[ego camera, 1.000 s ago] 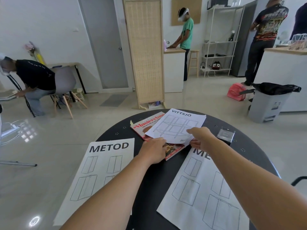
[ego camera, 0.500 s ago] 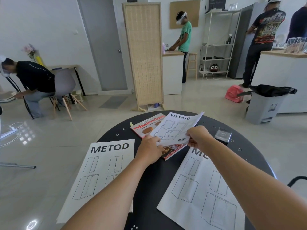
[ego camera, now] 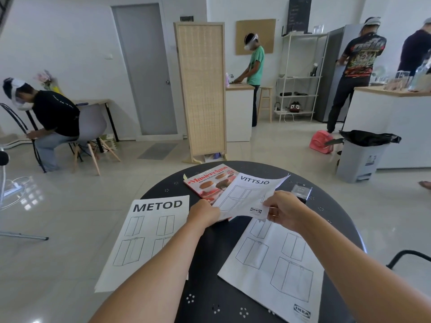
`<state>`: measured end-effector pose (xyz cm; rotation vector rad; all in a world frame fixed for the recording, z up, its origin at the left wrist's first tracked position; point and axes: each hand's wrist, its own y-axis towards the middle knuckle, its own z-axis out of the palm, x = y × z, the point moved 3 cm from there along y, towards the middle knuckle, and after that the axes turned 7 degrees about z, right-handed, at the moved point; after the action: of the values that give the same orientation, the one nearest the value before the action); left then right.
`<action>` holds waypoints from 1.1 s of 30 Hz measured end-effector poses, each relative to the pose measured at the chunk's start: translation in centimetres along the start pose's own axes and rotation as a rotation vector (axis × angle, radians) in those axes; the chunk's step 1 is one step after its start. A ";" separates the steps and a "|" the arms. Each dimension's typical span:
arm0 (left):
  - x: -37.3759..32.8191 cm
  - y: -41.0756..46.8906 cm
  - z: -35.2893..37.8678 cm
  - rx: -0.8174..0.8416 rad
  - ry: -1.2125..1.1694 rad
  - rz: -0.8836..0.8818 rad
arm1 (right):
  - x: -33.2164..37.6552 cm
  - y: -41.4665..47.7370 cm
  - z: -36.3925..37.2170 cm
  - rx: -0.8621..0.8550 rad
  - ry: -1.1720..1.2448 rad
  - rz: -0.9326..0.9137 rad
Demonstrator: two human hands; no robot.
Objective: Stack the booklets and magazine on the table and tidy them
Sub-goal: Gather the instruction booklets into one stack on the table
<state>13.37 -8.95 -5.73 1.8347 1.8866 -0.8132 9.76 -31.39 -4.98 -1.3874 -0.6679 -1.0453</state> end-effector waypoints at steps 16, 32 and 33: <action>0.4 -0.8 0.6 -0.089 -0.091 0.016 | -1.7 0.2 -1.1 -0.291 -0.362 -0.075; 1.7 -6.7 1.3 0.214 -0.189 0.090 | -4.2 -7.1 -7.6 -0.383 -0.352 -0.003; 1.8 -7.2 1.3 0.247 -0.159 0.087 | -4.3 -7.6 -7.8 -0.376 -0.371 -0.002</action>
<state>5.92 -8.19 -6.85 1.9148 1.6575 -1.1683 -0.28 -37.20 -6.32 -1.9380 -0.7655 -0.9533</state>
